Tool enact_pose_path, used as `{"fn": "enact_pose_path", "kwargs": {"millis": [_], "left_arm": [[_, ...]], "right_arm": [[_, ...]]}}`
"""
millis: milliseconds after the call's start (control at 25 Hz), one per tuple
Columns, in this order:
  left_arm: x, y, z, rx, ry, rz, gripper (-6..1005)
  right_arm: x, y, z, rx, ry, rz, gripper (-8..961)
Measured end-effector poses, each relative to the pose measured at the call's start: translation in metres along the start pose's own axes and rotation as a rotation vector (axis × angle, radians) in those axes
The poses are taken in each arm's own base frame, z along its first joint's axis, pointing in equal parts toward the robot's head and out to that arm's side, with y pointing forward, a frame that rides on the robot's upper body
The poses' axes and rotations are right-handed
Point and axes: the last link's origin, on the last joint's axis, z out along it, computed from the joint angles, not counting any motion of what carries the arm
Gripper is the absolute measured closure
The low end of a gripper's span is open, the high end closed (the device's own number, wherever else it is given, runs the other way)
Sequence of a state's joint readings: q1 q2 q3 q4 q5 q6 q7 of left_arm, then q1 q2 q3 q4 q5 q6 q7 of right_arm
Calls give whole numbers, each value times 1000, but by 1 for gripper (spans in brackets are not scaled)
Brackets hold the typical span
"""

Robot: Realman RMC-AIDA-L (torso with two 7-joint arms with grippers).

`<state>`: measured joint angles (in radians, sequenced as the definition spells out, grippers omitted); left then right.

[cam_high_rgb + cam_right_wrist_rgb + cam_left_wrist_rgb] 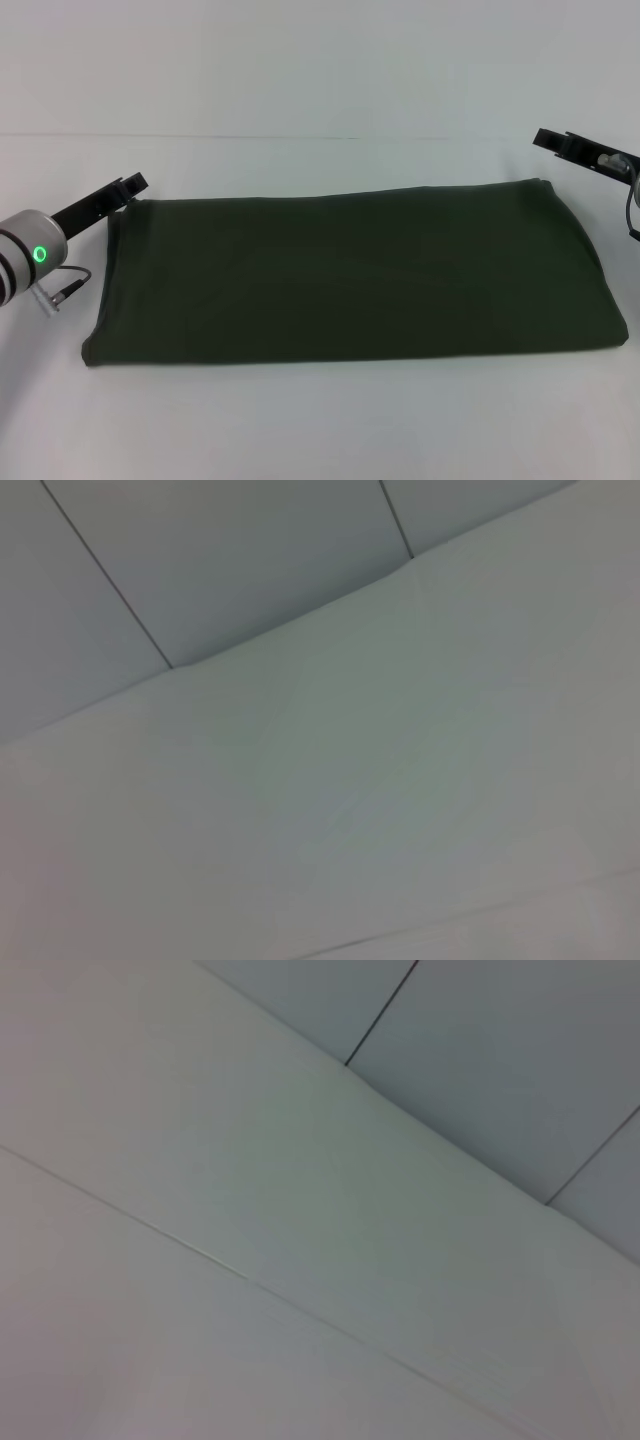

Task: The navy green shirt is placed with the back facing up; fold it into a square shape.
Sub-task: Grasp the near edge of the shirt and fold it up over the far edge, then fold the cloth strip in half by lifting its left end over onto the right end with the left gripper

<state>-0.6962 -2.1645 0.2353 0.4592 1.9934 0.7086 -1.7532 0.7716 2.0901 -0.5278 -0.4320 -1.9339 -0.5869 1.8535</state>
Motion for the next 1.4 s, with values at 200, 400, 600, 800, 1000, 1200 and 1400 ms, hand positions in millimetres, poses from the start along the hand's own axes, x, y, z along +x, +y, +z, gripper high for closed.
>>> {"fn": "enact_pose_path", "kwargs": {"millis": [200,400,600,800,1000,1200,1400], "left_arm": [[-2,-13,-9,21,12,-41,720],[1,-25,-32,-62,19,-121,421],[-1,-30,-67,-189,-23,-167,228],[-5,-44,-99,-201,-191,-174,120],[-8,-59,-126,-150,-283,-216,103],[-9,-62,-134,-145,-330,-229,103],[-13,-58,-125,-154,-353,-219,102]], "right_arm": [[8,-5,-7,-35,21,13,434],[18,-11,-23,-133,61,29,222],[23,-25,-47,-225,97,58,88],[28,-41,-67,-251,133,103,87],[33,-47,-74,-256,149,110,87],[35,-48,-74,-248,161,99,87],[34,-46,-73,-253,161,95,88]]}}
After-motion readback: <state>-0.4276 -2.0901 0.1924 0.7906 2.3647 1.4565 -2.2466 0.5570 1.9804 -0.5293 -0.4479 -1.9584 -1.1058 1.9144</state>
